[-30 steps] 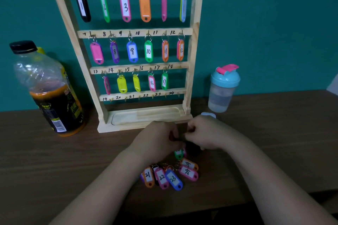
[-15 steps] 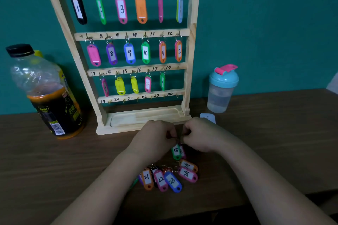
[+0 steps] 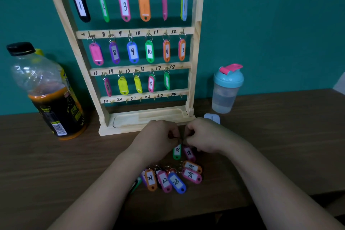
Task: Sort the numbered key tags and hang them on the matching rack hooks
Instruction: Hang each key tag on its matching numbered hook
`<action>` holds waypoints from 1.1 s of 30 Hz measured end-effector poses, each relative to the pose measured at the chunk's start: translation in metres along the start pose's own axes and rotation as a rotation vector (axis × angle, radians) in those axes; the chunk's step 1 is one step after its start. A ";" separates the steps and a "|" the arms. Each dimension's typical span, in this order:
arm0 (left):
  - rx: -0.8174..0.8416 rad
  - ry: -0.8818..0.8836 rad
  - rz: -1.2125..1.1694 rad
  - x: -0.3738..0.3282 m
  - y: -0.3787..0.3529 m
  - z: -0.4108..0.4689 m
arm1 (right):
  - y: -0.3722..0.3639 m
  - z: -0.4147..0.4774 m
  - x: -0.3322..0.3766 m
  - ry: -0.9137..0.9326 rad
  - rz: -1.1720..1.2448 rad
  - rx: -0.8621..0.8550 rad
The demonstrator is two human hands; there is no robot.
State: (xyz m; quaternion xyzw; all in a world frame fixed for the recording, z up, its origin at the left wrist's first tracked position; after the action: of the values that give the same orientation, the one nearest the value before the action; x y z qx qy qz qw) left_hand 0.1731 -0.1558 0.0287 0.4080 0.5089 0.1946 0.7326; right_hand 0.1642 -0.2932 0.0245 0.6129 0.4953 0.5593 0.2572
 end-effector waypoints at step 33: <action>-0.437 -0.104 -0.233 -0.021 0.085 -0.003 | 0.128 0.002 0.032 0.197 0.402 -0.996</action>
State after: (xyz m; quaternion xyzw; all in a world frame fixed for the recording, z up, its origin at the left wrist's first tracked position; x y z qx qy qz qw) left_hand 0.1727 -0.1187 0.1082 0.1880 0.4600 0.1930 0.8461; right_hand 0.2038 -0.3122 0.1492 0.4442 0.0655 0.8192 0.3567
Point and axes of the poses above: each hand's wrist, its own z-axis towards the middle knuckle, its own y-axis out of the back of the hand, x = y × z, the point moved 8 cm from there along z, towards the middle knuckle, and after that the axes turned 7 degrees about -z, right-handed, at the moved point
